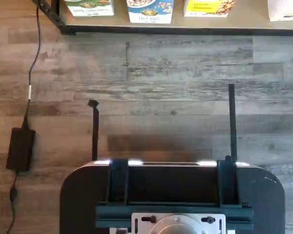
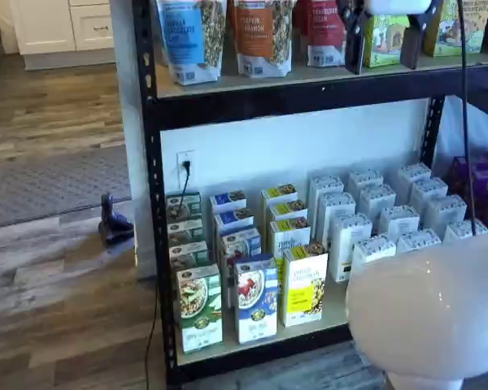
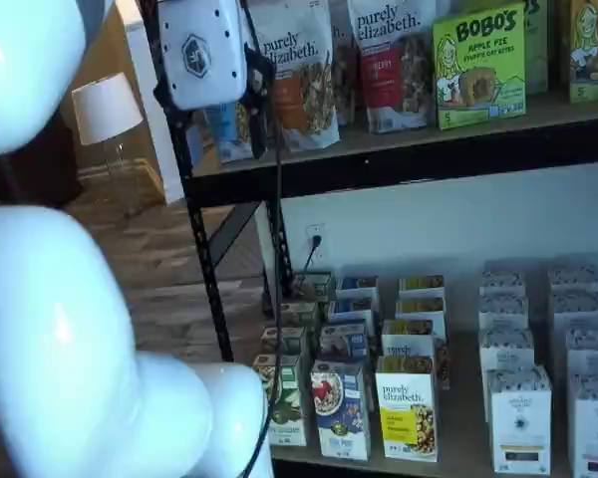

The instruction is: Pick up the blue and white box that is on the bottom shelf, the second box from the left

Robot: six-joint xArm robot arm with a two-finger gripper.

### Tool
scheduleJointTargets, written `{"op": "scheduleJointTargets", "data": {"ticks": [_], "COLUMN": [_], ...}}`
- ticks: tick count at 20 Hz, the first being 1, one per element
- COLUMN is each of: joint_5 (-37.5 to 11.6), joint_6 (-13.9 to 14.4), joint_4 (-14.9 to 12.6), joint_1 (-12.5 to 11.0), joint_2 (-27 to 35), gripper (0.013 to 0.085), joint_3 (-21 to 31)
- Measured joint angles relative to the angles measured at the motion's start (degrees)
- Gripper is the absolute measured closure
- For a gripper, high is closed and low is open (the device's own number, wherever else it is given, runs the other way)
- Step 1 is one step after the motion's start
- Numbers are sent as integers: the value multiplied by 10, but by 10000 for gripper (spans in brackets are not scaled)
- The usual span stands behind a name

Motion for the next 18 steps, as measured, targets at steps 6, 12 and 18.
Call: {"op": "scheduleJointTargets", "data": {"ticks": [6,12,18], "joint_5": [-12,-34,-78], "joint_6": [-8,-5,-7], "joint_4": [11,-7,-27], "joint_1": [-12,-2,2], "joint_2": [-6,-10,-14], "gripper": [130,130,130], "joint_3": [8,27,71]}}
